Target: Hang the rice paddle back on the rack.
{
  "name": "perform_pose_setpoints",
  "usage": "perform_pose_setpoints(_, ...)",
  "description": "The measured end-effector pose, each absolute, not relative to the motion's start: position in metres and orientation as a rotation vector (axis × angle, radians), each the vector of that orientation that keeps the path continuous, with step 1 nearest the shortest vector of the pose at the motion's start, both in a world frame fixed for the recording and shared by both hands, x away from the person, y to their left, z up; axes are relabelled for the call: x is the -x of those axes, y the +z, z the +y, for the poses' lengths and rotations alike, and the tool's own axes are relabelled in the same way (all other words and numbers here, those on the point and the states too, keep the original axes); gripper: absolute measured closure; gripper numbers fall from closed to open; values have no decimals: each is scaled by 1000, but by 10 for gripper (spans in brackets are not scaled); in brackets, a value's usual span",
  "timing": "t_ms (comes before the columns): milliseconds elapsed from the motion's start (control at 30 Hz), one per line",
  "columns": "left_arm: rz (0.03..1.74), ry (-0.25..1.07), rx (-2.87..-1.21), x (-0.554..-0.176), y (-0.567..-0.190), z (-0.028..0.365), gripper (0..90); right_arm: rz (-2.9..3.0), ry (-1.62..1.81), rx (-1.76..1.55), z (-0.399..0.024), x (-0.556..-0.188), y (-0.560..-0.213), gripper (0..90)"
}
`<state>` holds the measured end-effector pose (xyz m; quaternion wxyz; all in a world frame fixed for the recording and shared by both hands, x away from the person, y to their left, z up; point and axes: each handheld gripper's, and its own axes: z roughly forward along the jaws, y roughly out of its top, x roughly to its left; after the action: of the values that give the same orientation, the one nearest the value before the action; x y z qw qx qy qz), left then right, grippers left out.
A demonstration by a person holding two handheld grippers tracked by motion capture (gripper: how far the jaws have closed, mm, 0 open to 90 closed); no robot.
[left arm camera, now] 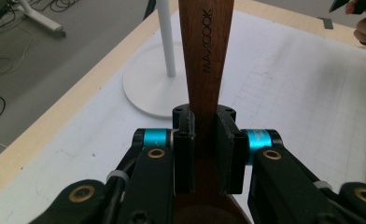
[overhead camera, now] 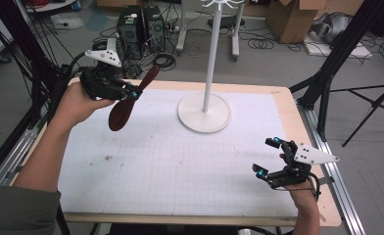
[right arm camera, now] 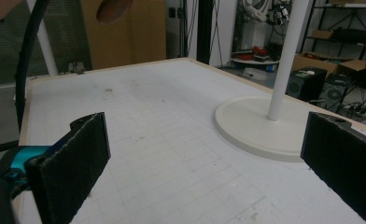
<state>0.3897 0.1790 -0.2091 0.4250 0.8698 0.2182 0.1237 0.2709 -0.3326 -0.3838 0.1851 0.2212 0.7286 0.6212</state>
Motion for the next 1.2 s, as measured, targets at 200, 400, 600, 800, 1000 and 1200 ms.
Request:
perform_pose_setpoints(200, 525, 322, -2153, -393, -200, 172, 784, 2046, 1756, -619, -334, -271, -383, 5)
perform_pose_setpoints(400, 514, 314, -2113, -397, -193, 168, 784, 2040, 1759, -621, -335, -270, -383, 5)
perform_pose_setpoints(600, 497, 313, -2104, -401, -185, 164, 783, 2034, 1758, -623, -337, -270, -384, 5)
perform_pose_setpoints(800, 488, 307, -2074, -407, -174, 161, 784, 2037, 1760, -635, -338, -270, -384, 5)
perform_pose_setpoints(1000, 483, 317, -2058, -411, -166, 156, 784, 2032, 1764, -632, -338, -270, -384, 5)
perform_pose_setpoints(1200, 498, 308, -2036, -416, -163, 151, 784, 2022, 1769, -635, -340, -270, -384, 5)
